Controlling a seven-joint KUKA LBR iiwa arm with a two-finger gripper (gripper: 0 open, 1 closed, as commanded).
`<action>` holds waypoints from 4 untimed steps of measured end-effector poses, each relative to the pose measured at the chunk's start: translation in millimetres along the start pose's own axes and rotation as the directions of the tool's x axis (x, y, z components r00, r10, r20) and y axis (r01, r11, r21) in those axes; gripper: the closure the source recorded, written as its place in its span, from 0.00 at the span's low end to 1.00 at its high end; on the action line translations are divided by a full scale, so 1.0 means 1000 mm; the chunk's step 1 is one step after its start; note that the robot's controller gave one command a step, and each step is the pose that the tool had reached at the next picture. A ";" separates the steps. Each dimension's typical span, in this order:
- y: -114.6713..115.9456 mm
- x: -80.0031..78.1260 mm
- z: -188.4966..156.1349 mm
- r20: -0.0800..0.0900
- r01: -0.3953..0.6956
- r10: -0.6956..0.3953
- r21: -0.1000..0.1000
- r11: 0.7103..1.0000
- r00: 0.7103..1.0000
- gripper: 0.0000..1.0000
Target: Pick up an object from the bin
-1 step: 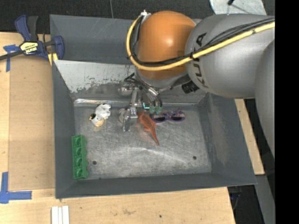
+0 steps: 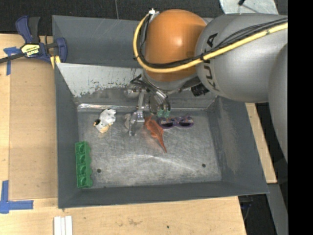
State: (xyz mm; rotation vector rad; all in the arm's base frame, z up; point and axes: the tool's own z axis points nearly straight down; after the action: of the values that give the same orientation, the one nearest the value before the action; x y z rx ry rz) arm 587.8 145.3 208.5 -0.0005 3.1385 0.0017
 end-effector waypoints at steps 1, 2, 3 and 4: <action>0.012 -0.018 0.055 0.004 0.102 -0.102 0.000 0.995 0.995 0.00; 0.035 -0.028 0.056 -0.002 0.149 -0.149 0.001 0.989 0.989 0.00; 0.030 -0.036 0.071 0.000 0.230 -0.230 0.000 0.973 0.973 0.00; 0.035 -0.041 0.137 0.004 0.244 -0.244 -0.001 0.970 0.970 0.00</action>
Offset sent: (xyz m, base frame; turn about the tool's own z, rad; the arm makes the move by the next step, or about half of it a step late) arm 0.0306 0.0413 -0.0488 -0.1602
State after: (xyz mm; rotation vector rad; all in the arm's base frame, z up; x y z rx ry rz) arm 628.9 180.5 72.1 -0.3854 3.1111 0.0039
